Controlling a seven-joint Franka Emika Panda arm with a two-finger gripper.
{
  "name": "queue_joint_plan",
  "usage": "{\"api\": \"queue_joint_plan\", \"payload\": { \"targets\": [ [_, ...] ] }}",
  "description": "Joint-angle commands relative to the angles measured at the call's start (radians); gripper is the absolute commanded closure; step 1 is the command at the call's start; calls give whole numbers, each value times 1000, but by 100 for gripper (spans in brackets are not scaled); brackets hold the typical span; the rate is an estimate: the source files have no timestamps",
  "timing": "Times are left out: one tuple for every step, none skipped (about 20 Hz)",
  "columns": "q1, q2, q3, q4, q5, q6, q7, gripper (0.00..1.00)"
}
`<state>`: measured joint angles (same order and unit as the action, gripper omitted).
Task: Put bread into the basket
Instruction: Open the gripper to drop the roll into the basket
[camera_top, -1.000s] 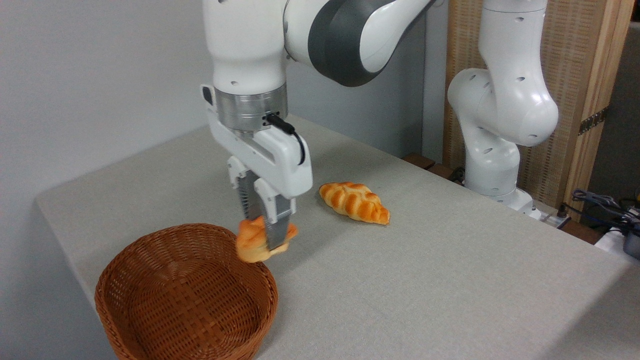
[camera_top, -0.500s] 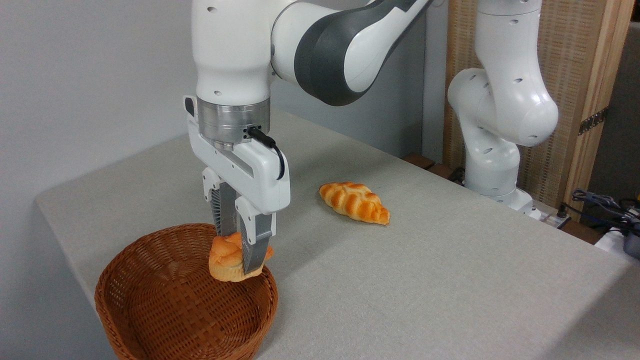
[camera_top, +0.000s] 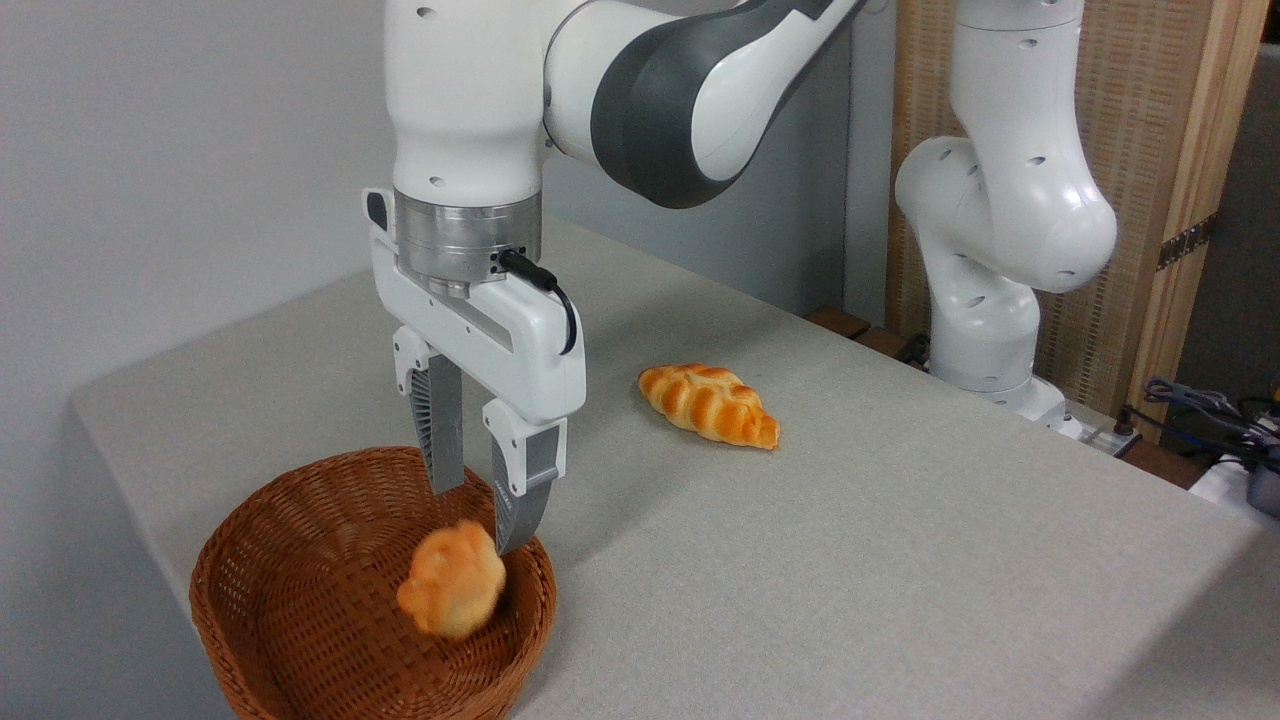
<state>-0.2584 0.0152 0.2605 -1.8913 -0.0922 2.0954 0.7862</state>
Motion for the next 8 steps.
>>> {"api": "queue_joint_plan", "payload": {
  "targets": [
    [-7,-8,11,8,-14,-5,-13,0],
    [-7,-11,11,8,-14,-11,-13,0],
    [-5,-12,13,8,-12,-35,-13,0],
    [-5,-14,14,8,-12,-63,-13,0],
    [-5,-20,14,8,-11,-102,-16,0],
    [-5,-26,14,8,-8,-142,-30,0],
    [-5,-27,14,8,-1,-173,-39,0],
    [-5,-27,14,8,0,-207,-39,0]
  ]
}}
